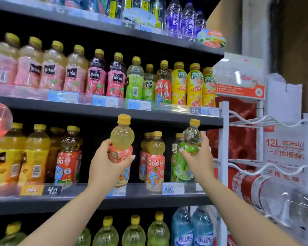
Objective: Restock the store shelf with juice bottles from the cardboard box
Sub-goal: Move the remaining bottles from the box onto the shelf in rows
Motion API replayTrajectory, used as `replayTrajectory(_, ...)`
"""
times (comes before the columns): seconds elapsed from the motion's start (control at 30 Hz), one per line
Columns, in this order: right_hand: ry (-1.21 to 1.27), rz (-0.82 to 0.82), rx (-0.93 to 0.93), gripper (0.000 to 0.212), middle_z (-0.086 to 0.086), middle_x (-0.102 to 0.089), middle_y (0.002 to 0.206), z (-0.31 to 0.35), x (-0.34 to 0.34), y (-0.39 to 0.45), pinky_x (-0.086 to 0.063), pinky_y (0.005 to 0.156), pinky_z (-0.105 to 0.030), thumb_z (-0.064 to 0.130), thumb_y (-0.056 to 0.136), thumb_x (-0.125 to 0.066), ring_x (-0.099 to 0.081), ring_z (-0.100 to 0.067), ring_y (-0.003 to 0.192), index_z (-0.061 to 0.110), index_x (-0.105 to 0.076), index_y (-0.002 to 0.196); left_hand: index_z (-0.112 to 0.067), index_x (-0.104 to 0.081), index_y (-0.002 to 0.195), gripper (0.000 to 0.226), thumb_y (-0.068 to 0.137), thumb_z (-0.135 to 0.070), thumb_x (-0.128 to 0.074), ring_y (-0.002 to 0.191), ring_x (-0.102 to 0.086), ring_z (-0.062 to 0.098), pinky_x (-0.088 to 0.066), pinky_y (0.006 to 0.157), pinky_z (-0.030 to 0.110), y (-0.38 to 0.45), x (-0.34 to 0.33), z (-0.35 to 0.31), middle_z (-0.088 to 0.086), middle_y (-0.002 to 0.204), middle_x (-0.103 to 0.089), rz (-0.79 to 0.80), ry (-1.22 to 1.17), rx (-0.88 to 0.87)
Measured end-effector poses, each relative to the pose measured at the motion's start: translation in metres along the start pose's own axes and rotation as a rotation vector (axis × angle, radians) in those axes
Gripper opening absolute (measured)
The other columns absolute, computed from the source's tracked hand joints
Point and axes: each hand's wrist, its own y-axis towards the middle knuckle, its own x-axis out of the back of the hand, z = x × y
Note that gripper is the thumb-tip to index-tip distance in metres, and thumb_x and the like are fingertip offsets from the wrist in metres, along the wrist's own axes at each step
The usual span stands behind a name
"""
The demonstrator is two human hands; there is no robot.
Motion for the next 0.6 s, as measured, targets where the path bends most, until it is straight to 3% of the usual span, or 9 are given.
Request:
replayTrajectory(0.17, -0.033, 0.021, 0.003, 0.087, 0.006, -0.031, 0.153, -0.014, -0.01, 0.01, -0.035, 0.106, -0.036, 0.031, 0.082, -0.072, -0.034, -0.016, 0.137, 0.032, -0.015, 0.148, -0.041, -0.047, 0.107, 0.053, 0.069, -0.032, -0.083, 0.091, -0.06, 0.001, -0.049, 0.074, 0.024, 0.011, -0.01, 0.014, -0.016, 0.101, -0.062, 0.012, 0.006, -0.027)
replayTrajectory(0.3, -0.035, 0.054, 0.002, 0.086, 0.011, -0.039, 0.144, -0.021, -0.016, 0.014, -0.039, 0.1, -0.03, 0.027, 0.081, -0.073, -0.043, -0.014, 0.129, 0.031, -0.018, 0.147, -0.047, -0.045, 0.102, 0.052, 0.069, -0.033, -0.083, 0.09, -0.059, 0.0, -0.048, 0.072, 0.022, 0.016, -0.017, 0.021, -0.018, 0.1, -0.061, 0.009, 0.016, -0.026)
replayTrajectory(0.4, -0.076, 0.102, -0.017, 0.087, 0.011, -0.034, 0.149, -0.029, -0.021, 0.011, -0.037, 0.101, -0.031, 0.03, 0.082, -0.071, -0.039, -0.012, 0.132, 0.031, -0.015, 0.148, -0.043, -0.047, 0.104, 0.05, 0.07, -0.033, -0.082, 0.087, -0.06, 0.0, -0.047, 0.067, 0.019, 0.017, -0.021, 0.021, -0.018, 0.095, -0.062, 0.0, 0.014, -0.029)
replayTrajectory(0.6, -0.105, 0.169, -0.086, 0.086, 0.008, -0.049, 0.138, -0.046, -0.035, 0.006, -0.05, 0.094, -0.04, 0.032, 0.083, -0.069, -0.055, -0.01, 0.107, 0.037, -0.012, 0.147, -0.043, -0.046, 0.103, 0.05, 0.07, -0.033, -0.082, 0.087, -0.059, -0.001, -0.046, 0.068, 0.017, 0.022, -0.025, 0.024, -0.02, 0.096, -0.06, -0.013, 0.048, -0.069)
